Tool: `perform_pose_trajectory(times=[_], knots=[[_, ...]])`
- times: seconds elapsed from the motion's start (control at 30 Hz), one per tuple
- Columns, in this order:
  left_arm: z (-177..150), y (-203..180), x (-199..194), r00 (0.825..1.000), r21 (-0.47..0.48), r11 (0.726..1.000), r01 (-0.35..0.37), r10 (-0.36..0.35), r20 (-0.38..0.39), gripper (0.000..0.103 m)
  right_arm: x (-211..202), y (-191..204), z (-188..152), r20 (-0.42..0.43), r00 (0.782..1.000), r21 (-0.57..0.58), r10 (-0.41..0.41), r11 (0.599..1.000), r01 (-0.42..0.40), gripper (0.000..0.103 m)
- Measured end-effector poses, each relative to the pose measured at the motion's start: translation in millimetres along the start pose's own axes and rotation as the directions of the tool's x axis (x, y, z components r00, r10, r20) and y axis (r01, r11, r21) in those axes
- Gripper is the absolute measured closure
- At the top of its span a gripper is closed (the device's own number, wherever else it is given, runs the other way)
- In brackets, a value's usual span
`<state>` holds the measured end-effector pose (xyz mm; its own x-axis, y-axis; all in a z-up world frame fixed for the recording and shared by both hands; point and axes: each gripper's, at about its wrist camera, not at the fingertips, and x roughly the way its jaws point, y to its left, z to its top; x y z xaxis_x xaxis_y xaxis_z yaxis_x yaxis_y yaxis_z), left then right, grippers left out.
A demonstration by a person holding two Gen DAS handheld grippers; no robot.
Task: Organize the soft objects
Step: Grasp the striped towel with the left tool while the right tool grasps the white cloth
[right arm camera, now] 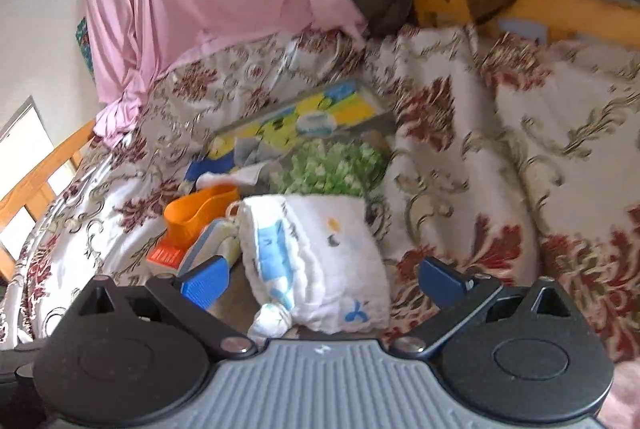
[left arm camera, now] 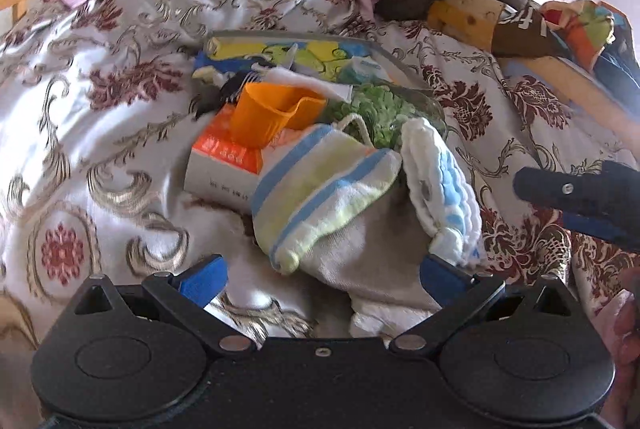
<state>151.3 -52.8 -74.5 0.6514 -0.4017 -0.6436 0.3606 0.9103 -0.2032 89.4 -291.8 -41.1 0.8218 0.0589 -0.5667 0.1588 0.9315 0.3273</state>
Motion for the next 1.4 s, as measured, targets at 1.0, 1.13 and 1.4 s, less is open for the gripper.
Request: perform_pose_trajectory(times=[1.0, 1.13, 1.4], knots=[[38.4, 68.0, 86.7, 0.955, -0.462, 0.857, 0.228, -0.289, -0.066, 0.013, 103.6, -24.9, 34.2, -0.336, 0.925, 0.040, 0.179, 0.984, -0.175, 0.002], [36.3, 73.7, 88.4, 0.956, -0.490, 0.844, 0.219, -0.286, -0.065, 0.032, 101.6, -24.5, 35.0, -0.324, 0.928, 0.044, 0.185, 0.983, -0.181, 0.013], [37.9, 63.2, 78.6, 0.954, -0.472, 0.846, 0.248, -0.298, -0.032, 0.065, 90.0, -16.9, 35.8, -0.272, 0.950, 0.003, 0.155, 0.987, -0.160, 0.045]])
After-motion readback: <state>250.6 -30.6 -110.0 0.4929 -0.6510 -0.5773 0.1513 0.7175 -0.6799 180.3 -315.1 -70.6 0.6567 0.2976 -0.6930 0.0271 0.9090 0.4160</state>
